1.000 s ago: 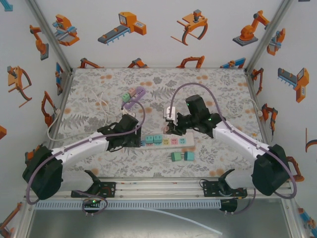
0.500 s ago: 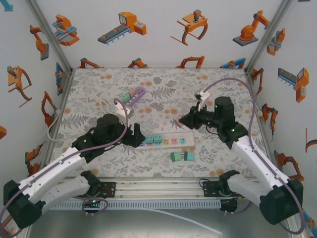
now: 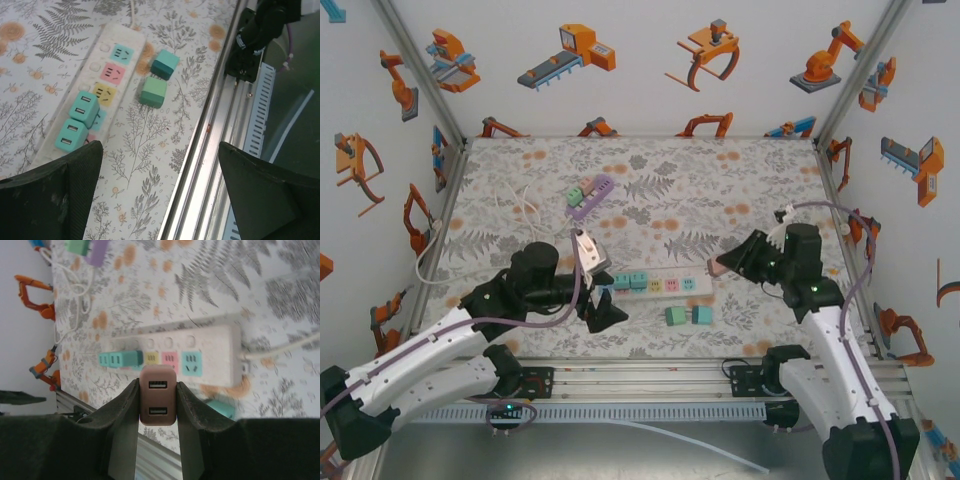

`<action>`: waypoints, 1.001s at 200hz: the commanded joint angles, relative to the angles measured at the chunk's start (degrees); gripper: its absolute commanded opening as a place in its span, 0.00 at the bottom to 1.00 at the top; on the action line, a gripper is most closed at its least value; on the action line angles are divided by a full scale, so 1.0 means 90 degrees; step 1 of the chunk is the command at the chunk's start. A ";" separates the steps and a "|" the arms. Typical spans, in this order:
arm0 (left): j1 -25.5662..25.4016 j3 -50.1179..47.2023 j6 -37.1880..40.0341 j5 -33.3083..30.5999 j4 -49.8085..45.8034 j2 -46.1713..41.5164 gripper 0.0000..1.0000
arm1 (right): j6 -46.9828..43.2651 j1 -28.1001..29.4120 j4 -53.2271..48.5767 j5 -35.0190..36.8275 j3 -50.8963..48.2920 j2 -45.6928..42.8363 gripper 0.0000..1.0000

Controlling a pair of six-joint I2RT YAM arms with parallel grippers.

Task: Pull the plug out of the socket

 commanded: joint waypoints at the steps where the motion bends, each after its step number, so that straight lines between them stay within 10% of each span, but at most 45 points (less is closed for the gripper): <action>1: -0.0078 -0.0054 0.0517 0.0477 0.0168 -0.0072 0.93 | 0.0652 -0.0114 -0.0363 0.0486 -0.0488 -0.0410 0.16; 54: -0.0089 -0.0091 0.0606 0.0436 0.0026 -0.0190 0.97 | 0.0680 -0.0125 -0.0736 0.1600 -0.1379 -0.0988 0.15; 200: -0.0098 -0.0199 0.0603 0.0127 0.0256 -0.0119 0.97 | 0.0268 -0.0125 -0.0317 0.0845 -0.2182 -0.0783 0.39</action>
